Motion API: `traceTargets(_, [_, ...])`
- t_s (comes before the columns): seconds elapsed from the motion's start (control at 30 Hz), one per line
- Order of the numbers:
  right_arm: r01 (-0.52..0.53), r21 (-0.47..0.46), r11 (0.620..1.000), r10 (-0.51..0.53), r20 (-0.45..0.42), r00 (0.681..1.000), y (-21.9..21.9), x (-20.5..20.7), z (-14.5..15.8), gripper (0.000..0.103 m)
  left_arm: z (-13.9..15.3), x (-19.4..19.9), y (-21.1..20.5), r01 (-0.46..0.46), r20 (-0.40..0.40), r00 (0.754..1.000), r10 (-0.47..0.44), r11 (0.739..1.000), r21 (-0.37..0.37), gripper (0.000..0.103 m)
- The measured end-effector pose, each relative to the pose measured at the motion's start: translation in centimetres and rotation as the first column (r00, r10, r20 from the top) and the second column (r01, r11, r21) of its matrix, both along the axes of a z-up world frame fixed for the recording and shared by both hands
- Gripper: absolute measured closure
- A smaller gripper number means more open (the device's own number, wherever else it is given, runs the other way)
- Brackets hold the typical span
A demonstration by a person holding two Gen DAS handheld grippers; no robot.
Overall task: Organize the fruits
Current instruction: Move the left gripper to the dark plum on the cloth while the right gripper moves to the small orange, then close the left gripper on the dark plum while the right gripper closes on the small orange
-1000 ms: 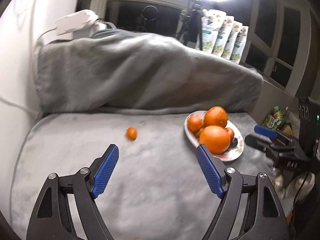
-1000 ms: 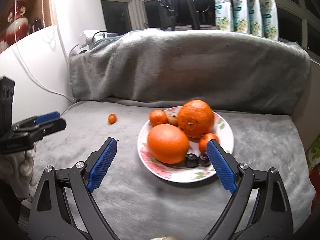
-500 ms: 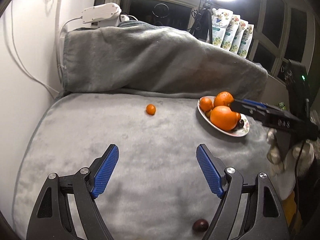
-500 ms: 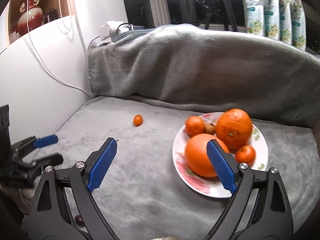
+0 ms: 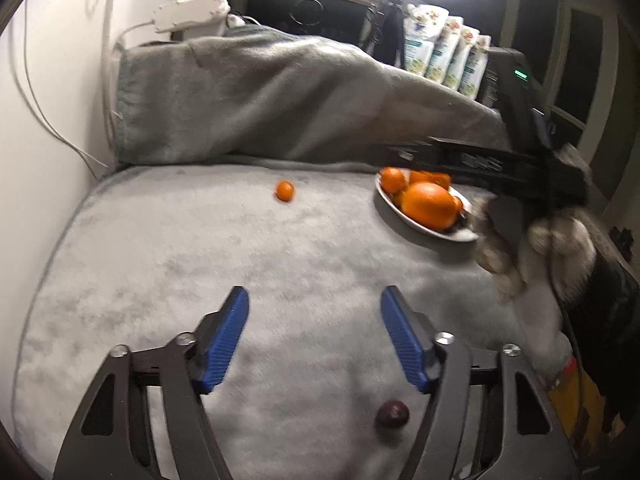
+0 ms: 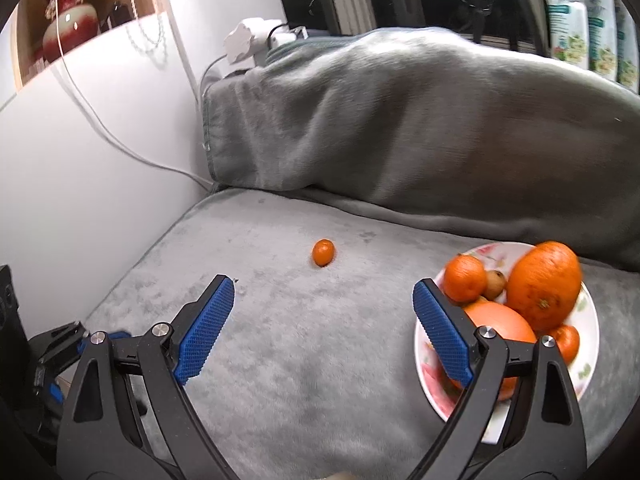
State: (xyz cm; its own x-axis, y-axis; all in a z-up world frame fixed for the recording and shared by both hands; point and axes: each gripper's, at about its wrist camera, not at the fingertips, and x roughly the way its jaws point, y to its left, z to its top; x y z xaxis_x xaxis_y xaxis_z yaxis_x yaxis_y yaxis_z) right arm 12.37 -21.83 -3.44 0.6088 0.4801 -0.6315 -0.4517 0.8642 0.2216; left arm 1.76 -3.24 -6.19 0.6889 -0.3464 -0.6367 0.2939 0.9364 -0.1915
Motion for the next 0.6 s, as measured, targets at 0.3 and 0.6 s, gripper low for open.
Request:
traceTargets(0.3, [-0.007,-0.026,1.0,0.006,-0.045,0.999,2.0,2.4,-1.5,0.031,-2.7,-3.0,-2.3,0.148,-0.1,0.983,-0.151,0.988,-0.037,0.062])
traceTargets(0.6, [-0.054,-0.102,0.993,0.046,-0.073,0.996,5.7,4.1,-3.2,0.049,-4.3,-3.9,-3.9,0.207,-0.109,0.973,-0.206,0.978,0.0,0.067])
